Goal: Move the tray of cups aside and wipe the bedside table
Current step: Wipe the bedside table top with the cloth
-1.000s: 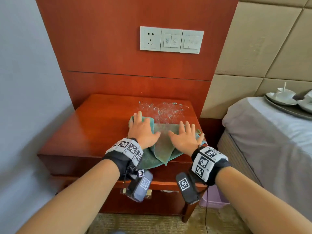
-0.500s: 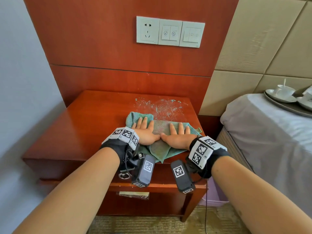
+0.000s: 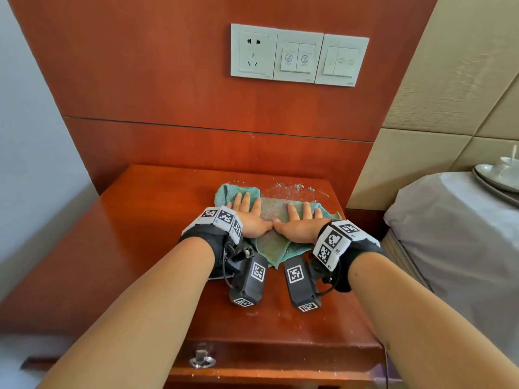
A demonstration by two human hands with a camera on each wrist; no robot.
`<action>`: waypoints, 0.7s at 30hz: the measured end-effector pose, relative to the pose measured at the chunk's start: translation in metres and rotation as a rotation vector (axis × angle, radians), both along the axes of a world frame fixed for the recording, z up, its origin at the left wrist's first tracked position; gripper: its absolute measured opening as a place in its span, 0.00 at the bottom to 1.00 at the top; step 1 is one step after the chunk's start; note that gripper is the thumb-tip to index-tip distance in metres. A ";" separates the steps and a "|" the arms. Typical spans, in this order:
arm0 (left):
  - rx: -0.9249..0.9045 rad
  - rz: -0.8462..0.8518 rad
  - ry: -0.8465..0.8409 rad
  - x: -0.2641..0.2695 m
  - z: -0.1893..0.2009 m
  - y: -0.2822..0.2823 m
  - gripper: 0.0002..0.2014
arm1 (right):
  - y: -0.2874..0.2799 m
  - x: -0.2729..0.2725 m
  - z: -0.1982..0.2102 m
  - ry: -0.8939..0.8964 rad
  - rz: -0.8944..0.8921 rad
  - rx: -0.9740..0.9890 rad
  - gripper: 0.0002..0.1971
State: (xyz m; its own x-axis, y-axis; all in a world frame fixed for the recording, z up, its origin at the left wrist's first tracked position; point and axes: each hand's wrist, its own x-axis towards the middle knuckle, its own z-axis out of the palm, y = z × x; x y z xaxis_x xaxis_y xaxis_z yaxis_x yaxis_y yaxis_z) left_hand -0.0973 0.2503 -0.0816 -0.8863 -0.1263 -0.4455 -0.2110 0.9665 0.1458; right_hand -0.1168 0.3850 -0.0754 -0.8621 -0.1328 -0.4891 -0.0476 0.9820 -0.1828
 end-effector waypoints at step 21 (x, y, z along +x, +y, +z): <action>-0.007 0.076 0.084 -0.101 0.001 -0.020 0.38 | -0.026 -0.119 -0.003 0.030 0.009 -0.030 0.38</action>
State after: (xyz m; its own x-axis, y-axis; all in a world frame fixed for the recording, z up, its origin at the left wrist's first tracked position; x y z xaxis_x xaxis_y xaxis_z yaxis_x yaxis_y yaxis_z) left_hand -0.1984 0.2299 -0.0810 -0.9083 -0.1972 -0.3689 -0.2709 0.9493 0.1596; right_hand -0.2354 0.3589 -0.0787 -0.8748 -0.1547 -0.4591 -0.0619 0.9756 -0.2107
